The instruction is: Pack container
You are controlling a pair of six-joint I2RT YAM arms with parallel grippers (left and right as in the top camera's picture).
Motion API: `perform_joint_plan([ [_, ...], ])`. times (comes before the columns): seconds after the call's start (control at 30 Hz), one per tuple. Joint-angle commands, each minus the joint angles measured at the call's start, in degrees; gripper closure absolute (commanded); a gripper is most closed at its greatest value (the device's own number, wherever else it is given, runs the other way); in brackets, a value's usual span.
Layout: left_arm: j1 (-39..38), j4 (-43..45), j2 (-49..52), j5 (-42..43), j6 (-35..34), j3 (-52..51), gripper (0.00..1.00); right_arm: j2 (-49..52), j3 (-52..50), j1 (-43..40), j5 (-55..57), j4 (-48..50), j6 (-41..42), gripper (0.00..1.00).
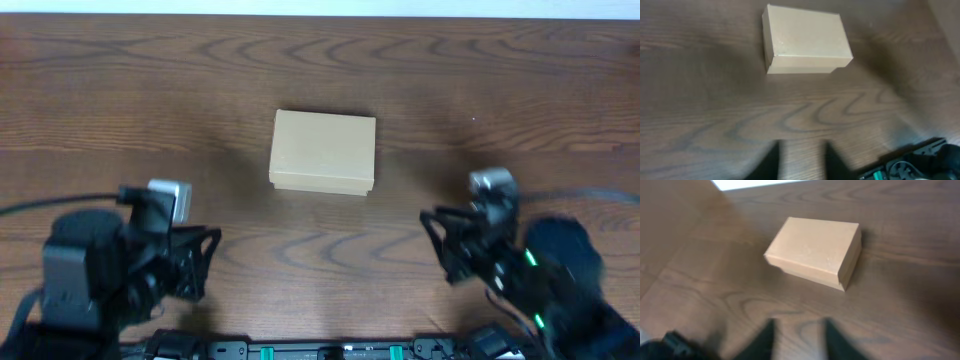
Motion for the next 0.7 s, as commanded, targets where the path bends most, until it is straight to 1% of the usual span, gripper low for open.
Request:
perform_joint_plan([
  [0.0, -0.17, -1.36, -3.02, -0.76, 0.15, -0.20, 0.14, -3.96, -0.04, 0.70, -0.04, -1.97, 0.39, 0.01],
  [0.03, -0.17, -1.64, -3.50, -0.76, 0.15, -0.20, 0.05, -4.96, -0.04, 0.70, -0.07, -2.58, 0.39, 0.01],
  [0.17, -0.17, -4.70, -4.90, -1.05, 0.22, -0.17, 0.05, -7.61, -0.04, 0.70, -0.85, -6.99, 0.35, 0.01],
  [0.33, -0.17, -7.65, -4.92, -1.20, 0.24, -0.17, 0.05, -7.72, -0.07, 0.70, -0.66, -13.68, 0.35, 0.01],
  [0.5, -0.17, -7.96, -4.92, -1.18, 0.24, -0.20, 0.05, -7.72, -0.07, 0.68, -0.66, -18.60, 0.35, 0.01],
  [0.67, -0.17, -7.93, -4.92, -1.18, 0.24, -0.20, 0.05, -7.72, -0.07, 0.68, -0.66, -20.61, 0.35, 0.01],
])
